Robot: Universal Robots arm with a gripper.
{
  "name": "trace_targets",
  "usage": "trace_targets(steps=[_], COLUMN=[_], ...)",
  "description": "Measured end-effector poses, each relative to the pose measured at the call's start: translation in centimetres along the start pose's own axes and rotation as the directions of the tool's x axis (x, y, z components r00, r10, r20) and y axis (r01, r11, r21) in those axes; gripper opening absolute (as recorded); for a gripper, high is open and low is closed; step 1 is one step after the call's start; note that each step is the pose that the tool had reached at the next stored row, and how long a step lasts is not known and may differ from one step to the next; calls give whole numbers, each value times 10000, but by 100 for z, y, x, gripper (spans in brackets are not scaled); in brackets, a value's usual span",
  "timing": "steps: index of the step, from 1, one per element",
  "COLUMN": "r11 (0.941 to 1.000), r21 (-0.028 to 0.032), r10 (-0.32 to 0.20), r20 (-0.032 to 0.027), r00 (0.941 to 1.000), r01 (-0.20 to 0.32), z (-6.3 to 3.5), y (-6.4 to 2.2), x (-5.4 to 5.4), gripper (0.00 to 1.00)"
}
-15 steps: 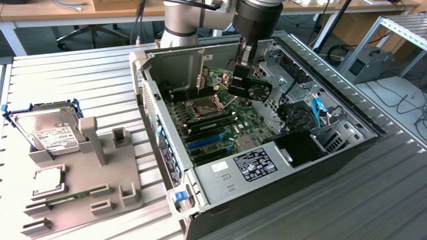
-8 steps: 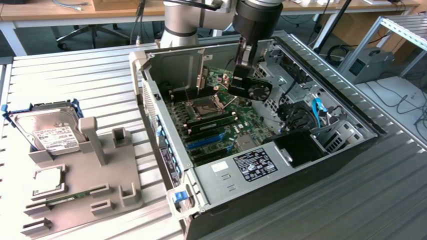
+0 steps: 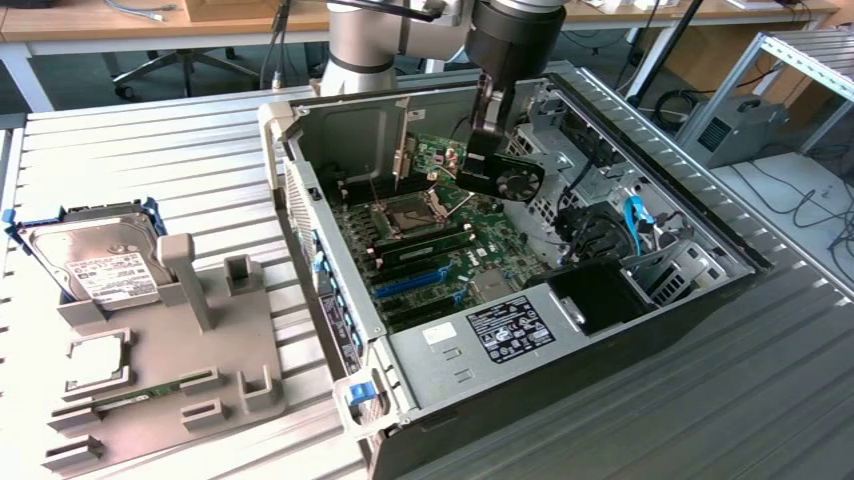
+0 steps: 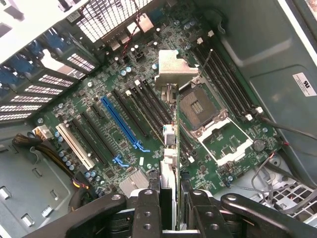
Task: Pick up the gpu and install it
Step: 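Insert the gpu into the slot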
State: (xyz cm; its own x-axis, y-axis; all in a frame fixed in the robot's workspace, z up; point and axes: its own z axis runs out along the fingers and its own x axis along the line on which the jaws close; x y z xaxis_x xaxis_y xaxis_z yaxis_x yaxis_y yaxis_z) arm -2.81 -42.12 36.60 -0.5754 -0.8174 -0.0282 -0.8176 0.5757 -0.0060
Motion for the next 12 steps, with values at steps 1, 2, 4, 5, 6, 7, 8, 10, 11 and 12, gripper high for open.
trace_targets(steps=[1,2,4,5,6,7,8,10,11,12], r11=[10000,10000,10000,10000,10000,10000,10000,10000,10000,10000], r21=[0,0,-1,-1,-1,-1,-1,-2,-2,-2], r10=[-7,-15,-29,-34,-42,-48,-54,-67,-72,-84], r20=[0,0,0,0,0,1,0,0,1,1], r00=[10000,10000,10000,10000,10000,10000,10000,10000,10000,10000], r01=[7,15,29,34,42,48,54,67,72,84], z=[0,0,0,0,0,0,0,0,0,0], y=[0,0,0,0,0,0,0,0,0,0], x=[0,0,0,0,0,0,0,0,0,0], gripper=[26,26,26,26,26,26,26,26,26,26])
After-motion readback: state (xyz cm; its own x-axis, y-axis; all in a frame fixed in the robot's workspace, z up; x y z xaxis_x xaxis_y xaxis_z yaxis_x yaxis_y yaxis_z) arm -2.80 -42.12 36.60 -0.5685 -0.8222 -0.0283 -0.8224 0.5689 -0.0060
